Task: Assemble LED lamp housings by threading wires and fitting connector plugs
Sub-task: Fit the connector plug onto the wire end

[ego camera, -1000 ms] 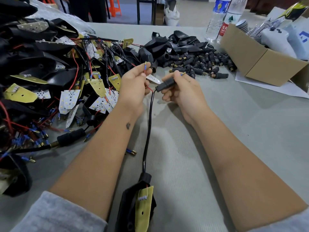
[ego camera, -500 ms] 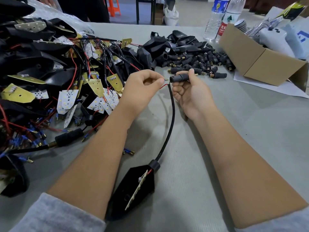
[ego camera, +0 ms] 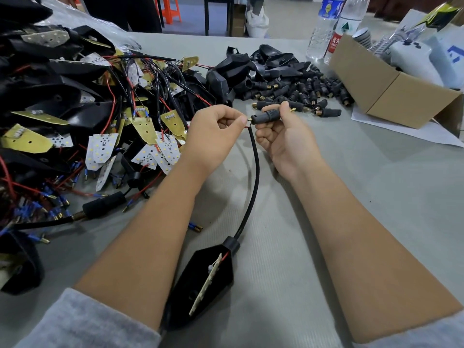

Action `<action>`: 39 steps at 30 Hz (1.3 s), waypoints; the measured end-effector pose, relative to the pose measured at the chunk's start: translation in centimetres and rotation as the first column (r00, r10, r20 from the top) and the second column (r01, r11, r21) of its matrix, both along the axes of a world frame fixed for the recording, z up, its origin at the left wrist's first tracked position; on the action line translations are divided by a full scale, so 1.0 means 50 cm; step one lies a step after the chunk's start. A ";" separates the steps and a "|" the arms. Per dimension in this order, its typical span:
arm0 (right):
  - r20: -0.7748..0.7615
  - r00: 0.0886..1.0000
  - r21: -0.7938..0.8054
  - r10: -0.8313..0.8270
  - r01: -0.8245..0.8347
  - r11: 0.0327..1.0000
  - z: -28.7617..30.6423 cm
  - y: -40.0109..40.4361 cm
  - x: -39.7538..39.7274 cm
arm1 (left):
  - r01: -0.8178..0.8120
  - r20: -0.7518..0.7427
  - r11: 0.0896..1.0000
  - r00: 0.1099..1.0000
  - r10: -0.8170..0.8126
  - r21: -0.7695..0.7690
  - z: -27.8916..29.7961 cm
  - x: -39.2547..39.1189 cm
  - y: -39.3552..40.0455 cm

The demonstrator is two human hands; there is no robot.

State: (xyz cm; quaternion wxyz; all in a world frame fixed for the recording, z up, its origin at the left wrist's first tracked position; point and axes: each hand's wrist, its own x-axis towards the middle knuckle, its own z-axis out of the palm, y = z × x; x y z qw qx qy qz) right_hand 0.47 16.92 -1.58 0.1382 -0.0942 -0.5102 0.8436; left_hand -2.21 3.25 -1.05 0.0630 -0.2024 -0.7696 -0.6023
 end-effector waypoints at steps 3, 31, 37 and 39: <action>-0.021 1.000 0.042 0.001 0.000 0.999 0.000 -0.002 0.002 | -0.017 -0.005 1.000 1.000 0.017 0.004 -0.004 -0.001 0.002; 0.013 1.000 -0.027 0.010 -0.010 1.000 0.002 -0.005 0.005 | 0.017 0.201 0.974 0.977 -0.064 0.227 -0.005 -0.002 0.004; 0.026 0.998 -0.053 0.053 -0.051 0.997 0.008 -0.008 0.008 | -0.012 0.174 0.973 0.984 -0.028 0.229 -0.011 -0.004 0.001; 0.005 0.998 0.003 0.064 -0.064 0.998 0.009 -0.011 0.012 | 0.001 0.154 0.979 0.988 -0.033 0.204 -0.011 -0.004 0.001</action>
